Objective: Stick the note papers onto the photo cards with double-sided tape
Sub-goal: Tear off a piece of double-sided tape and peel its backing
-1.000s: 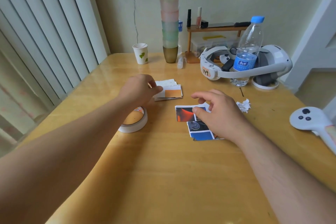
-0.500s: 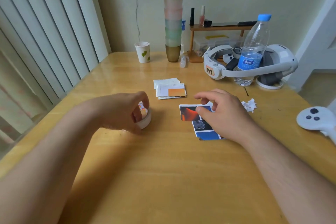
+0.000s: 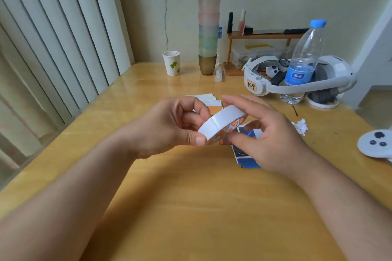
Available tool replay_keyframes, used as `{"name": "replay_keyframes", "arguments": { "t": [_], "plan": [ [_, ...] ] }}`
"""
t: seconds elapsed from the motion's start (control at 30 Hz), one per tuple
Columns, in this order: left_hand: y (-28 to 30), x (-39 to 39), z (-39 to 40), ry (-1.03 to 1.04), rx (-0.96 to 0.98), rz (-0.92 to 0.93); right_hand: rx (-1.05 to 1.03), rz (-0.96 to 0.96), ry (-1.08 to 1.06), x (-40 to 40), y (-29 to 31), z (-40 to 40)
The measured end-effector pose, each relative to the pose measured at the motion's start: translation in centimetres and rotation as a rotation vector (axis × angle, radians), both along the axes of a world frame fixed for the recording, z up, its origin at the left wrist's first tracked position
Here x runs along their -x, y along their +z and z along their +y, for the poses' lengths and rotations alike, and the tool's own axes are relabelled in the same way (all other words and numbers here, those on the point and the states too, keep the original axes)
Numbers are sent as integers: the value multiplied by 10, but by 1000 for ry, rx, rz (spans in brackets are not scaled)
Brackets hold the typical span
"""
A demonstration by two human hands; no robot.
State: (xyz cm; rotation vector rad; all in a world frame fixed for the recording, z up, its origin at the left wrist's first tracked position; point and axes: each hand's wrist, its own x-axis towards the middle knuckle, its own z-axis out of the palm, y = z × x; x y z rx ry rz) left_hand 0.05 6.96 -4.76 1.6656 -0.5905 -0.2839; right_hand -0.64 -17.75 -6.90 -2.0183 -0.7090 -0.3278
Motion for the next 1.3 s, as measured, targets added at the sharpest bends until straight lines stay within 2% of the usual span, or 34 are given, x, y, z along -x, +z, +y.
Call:
{"name": "replay_keyframes", "arguments": {
  "t": [0.1,0.23,0.37,0.47,0.6,0.8,0.93,1.1,1.3],
  "plan": [
    [-3,-1,-2,44,-6,-32,-11,-32,-7,1,1,-2],
    [-4,2,-12,113,59,-55,-160,51,97,2,2,-2],
    [-11,6,-28,188,215,-44,-296,18,4,-2,-1,2],
    [-17,9,-37,187,164,-53,-333,-16,-36,-1,2,2],
    [-21,13,-42,205,92,-149,-267,-83,-60,-3,-3,1],
    [-21,17,-46,360,-24,-344,-85,-333,-235,-7,-10,0],
    [-22,17,-46,406,-84,-415,-90,-346,-235,-7,-11,3],
    [-21,22,-51,394,-59,-383,-114,-362,-268,-6,-11,6],
    [-20,22,-52,404,-114,-411,-166,-235,-263,-1,-5,10]
  ]
}}
